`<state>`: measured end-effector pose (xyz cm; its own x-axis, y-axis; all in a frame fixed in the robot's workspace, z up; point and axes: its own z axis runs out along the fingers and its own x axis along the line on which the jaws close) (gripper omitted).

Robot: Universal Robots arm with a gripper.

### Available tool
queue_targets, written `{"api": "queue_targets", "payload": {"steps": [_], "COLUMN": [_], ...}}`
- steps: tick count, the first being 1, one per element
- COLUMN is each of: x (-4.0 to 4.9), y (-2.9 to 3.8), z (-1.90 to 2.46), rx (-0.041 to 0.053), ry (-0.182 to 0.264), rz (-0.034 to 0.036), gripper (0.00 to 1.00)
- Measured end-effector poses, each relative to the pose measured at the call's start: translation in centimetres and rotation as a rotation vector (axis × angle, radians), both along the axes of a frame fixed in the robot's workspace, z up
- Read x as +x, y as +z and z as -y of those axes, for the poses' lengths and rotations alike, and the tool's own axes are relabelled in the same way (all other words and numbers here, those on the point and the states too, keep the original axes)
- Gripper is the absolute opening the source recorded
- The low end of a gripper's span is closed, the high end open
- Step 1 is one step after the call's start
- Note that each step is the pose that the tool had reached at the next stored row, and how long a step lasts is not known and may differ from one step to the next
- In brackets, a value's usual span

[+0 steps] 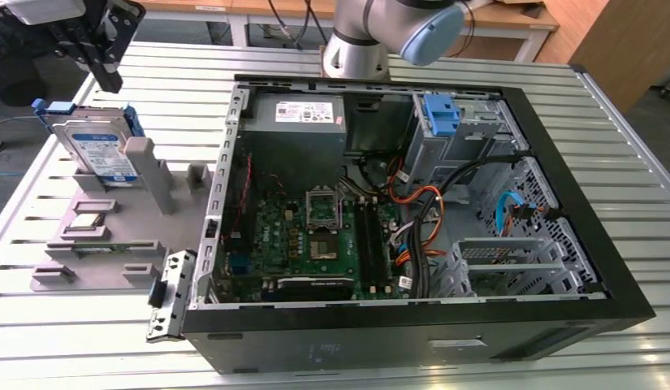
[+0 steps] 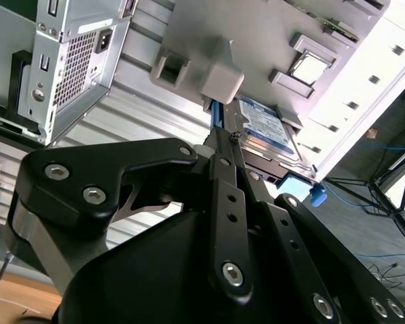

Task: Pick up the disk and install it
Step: 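Reach for the disk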

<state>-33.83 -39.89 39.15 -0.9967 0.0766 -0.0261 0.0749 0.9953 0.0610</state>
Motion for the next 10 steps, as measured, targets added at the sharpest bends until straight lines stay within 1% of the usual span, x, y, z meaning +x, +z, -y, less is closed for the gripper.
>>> {"api": "queue_targets", "payload": {"steps": [10], "x": [-2.16], "y": [-0.01], "z": [0.0], "rx": [0.0017], "ry": [0.0], "rz": [0.0007], "gripper": [0.1]}}
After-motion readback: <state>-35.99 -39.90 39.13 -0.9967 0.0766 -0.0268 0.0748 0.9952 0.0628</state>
